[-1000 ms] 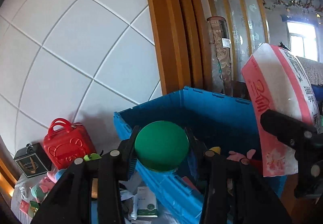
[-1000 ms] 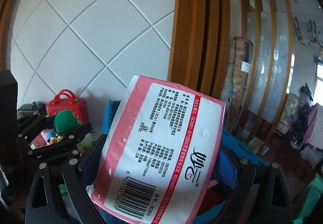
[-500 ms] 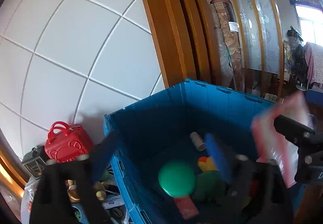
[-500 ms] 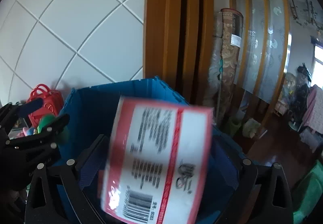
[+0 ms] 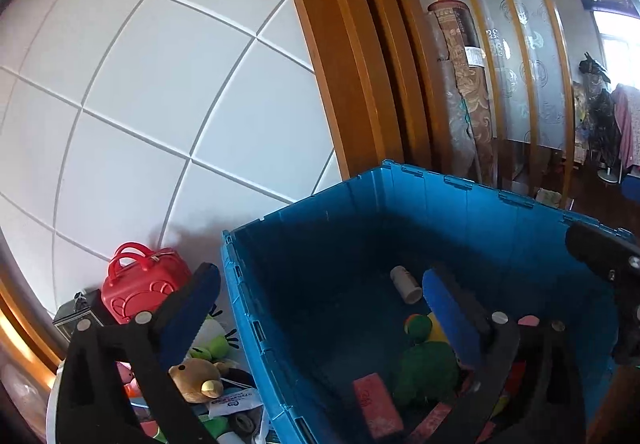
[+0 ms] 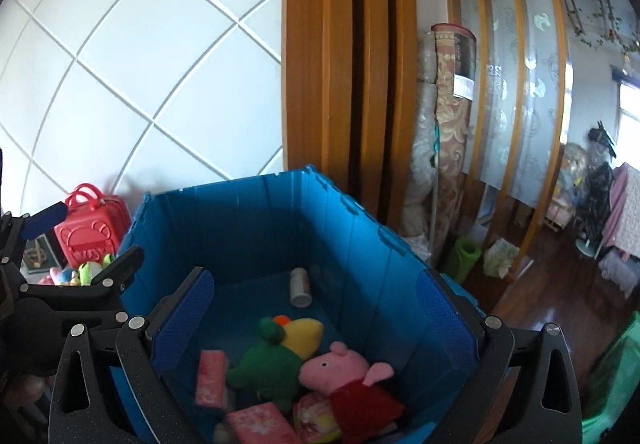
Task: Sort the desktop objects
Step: 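Carry both items over the blue bin and open both tools to drop them, then move both empty tools away from the bin back over the pile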
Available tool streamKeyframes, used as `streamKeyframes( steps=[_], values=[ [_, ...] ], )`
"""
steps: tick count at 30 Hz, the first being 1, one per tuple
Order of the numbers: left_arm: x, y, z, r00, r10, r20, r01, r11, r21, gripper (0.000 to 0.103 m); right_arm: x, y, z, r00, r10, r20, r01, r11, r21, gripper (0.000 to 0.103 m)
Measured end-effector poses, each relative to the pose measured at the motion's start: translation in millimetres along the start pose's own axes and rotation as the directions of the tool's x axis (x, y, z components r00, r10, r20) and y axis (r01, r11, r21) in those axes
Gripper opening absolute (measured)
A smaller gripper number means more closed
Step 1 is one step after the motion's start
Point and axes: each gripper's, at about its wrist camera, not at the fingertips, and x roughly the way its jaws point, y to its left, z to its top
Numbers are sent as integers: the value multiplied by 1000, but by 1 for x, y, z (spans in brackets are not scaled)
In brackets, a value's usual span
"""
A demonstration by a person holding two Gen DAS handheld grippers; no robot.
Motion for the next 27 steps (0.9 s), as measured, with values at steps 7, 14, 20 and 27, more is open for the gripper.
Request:
streamKeyframes(
  steps=[7, 14, 20, 27],
  values=[
    [-6, 10, -5, 1000, 19, 8, -19, 1000, -9, 103, -6, 6, -2, 1000, 10, 10, -10, 1000, -9, 102],
    [-12, 20, -14, 999, 44, 3, -44, 999, -28, 103, -13, 11, -4, 999, 38, 21, -38, 999, 4, 102],
    [-22, 30, -23, 997, 75, -4, -75, 996, -46, 103, -19, 17, -9, 997, 76, 27, -76, 997, -3, 102],
    [-36, 43, -33, 993, 116, -2, -116, 991, -71, 103, -26, 28, -14, 993, 116, 34, -116, 993, -22, 102]
  ],
)
